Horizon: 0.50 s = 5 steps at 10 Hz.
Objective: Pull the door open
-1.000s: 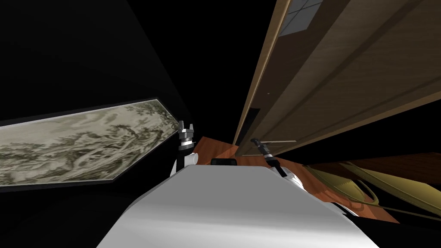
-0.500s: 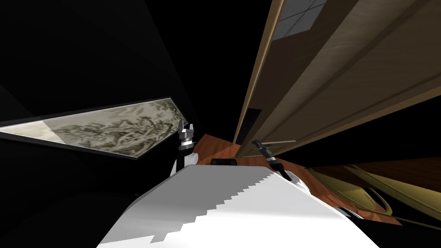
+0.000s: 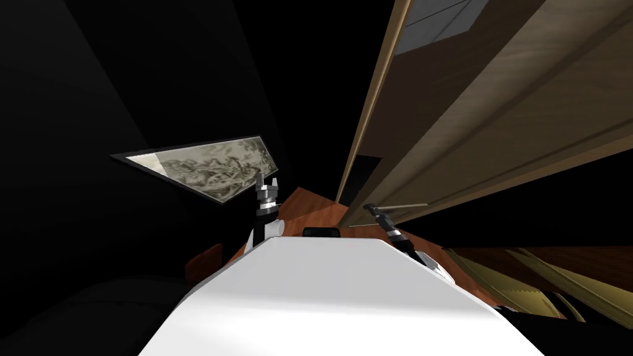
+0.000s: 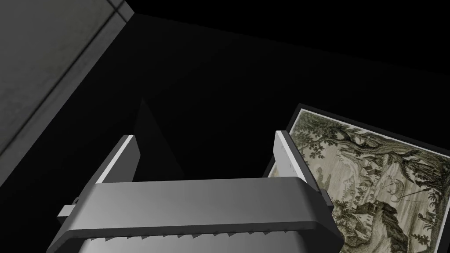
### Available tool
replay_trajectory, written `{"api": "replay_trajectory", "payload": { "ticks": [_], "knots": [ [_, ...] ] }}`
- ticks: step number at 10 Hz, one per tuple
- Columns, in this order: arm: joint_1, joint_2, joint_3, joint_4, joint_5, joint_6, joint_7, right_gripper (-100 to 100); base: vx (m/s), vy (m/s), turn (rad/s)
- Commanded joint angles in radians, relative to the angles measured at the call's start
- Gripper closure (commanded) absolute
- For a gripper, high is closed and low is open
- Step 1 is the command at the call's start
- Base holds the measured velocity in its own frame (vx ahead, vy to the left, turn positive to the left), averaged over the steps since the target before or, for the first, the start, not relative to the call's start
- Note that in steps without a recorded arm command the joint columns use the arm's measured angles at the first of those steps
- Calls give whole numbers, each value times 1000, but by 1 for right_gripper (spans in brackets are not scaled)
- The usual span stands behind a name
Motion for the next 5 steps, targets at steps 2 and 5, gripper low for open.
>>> {"api": "replay_trajectory", "payload": {
  "ticks": [2,5],
  "knots": [
    [20,-19,-2,20,-3,-46,-7,100,-229,-81,188],
    [-10,-1,12,42,-7,-37,3,100,-159,-67,112]
  ]
}}
